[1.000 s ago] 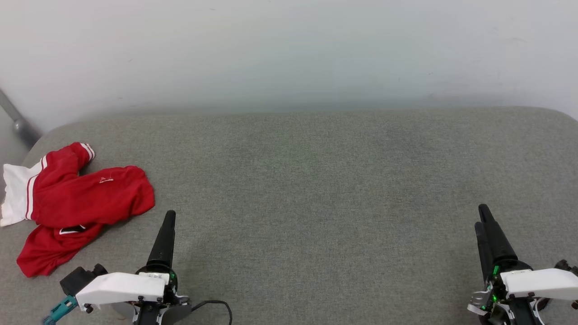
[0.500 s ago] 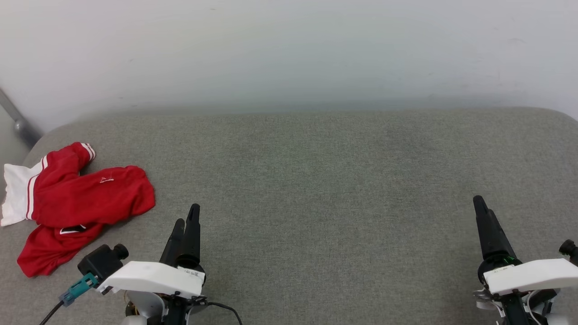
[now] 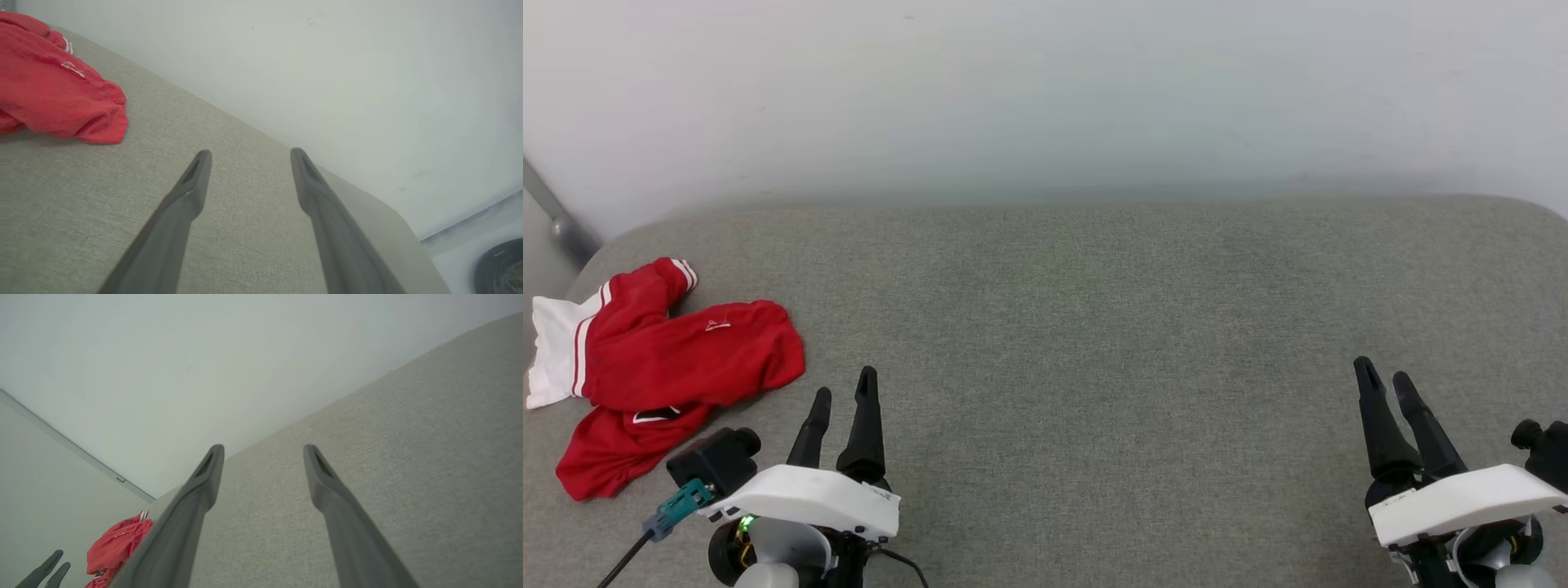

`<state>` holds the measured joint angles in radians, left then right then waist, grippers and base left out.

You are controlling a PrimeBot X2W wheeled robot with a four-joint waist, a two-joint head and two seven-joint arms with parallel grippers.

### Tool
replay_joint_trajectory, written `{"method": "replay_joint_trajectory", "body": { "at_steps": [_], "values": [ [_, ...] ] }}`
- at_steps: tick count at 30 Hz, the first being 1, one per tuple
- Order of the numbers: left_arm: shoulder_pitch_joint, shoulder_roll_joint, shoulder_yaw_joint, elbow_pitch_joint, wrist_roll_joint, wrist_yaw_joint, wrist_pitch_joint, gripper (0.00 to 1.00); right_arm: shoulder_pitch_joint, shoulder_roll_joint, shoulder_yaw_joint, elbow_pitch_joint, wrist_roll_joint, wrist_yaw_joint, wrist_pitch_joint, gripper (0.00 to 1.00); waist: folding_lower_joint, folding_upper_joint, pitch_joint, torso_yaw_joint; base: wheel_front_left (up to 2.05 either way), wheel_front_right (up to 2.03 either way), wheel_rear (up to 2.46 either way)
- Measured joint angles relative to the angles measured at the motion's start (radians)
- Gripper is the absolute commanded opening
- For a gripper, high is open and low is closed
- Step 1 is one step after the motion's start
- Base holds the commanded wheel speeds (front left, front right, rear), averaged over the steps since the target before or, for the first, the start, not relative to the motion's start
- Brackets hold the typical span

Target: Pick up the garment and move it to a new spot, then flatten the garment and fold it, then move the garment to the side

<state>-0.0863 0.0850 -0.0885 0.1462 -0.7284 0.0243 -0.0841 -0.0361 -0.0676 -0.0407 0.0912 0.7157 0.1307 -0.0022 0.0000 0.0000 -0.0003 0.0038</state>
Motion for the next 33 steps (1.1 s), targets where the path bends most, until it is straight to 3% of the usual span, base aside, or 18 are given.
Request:
{"method": "replay_joint_trajectory", "body": {
  "at_steps": [13,33],
  "values": [
    [-0.010,0.046,-0.080,0.001,0.185,0.050,-0.040,1.00,0.022,-0.002,-0.014,-0.045,-0.205,0.000,0.038,1.00,0.0000,0.0000,-0.005,0.003,0.00,0.00,0.00],
    [-0.023,0.072,-0.148,0.048,0.342,0.086,-0.090,1.00,0.053,0.007,-0.013,-0.085,-0.416,0.000,0.064,1.00,0.0000,0.0000,-0.014,-0.002,0.00,0.00,0.00]
  ]
}}
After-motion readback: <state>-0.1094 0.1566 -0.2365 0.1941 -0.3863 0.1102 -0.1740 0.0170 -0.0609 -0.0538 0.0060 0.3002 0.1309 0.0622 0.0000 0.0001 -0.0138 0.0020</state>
